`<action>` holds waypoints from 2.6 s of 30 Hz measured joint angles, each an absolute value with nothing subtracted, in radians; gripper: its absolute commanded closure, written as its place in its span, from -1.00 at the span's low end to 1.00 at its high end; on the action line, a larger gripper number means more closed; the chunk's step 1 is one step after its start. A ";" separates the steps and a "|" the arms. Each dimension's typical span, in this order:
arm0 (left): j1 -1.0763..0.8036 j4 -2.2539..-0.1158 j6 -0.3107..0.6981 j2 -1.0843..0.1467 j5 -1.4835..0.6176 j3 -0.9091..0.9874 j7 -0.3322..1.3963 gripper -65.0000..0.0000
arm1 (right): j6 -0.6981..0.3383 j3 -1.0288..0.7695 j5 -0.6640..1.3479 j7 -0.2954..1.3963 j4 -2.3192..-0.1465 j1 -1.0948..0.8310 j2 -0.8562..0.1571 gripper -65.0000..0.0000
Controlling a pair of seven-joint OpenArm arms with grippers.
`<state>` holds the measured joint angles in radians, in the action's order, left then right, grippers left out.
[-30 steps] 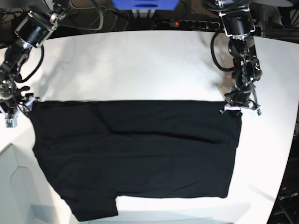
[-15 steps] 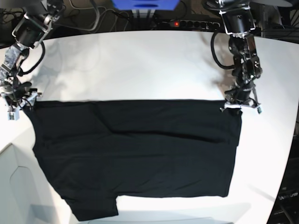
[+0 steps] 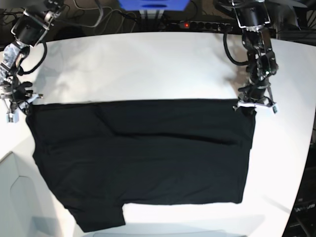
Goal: Fold the T-shirt properly
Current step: 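Grasp the side edges and drag the shirt toward the robot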
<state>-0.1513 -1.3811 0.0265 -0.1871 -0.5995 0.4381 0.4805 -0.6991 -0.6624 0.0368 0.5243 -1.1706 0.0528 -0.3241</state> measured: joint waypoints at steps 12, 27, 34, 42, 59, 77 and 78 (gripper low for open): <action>-0.270 -1.634 0.011 -0.180 -0.592 0.519 0.520 1.00 | -0.702 -0.657 0.015 0.675 -1.481 -0.055 -0.293 1.00; -0.018 -1.663 -0.006 -0.186 -0.573 0.532 0.707 1.00 | -0.703 -0.408 0.006 0.916 -1.370 0.424 -0.388 1.00; 0.008 -1.660 -0.004 -0.185 -0.574 0.531 0.727 1.00 | -0.703 -0.408 0.006 0.973 -1.323 0.530 -0.393 1.00; -0.022 -1.656 -0.004 -0.185 -0.574 0.531 0.734 1.00 | -0.702 -0.442 0.017 0.978 -1.320 0.473 -0.384 1.00; -0.091 -1.704 0.004 -0.163 -0.590 0.573 0.737 1.00 | -0.703 -0.629 0.023 0.931 -1.514 0.344 -0.311 1.00; -0.421 -1.838 0.007 -0.165 -0.589 0.573 0.730 1.00 | -0.703 -0.645 0.020 0.920 -1.781 -0.187 -0.313 1.00; -0.436 -1.838 0.007 -0.165 -0.589 0.573 0.730 1.00 | -0.703 -0.646 0.017 0.919 -1.784 -0.212 -0.314 1.00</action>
<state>-0.4358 -1.8381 0.0067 -0.1654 -0.5892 0.5728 0.7296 -0.7029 -0.6464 0.0170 0.9188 -1.7840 -0.2115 -0.3141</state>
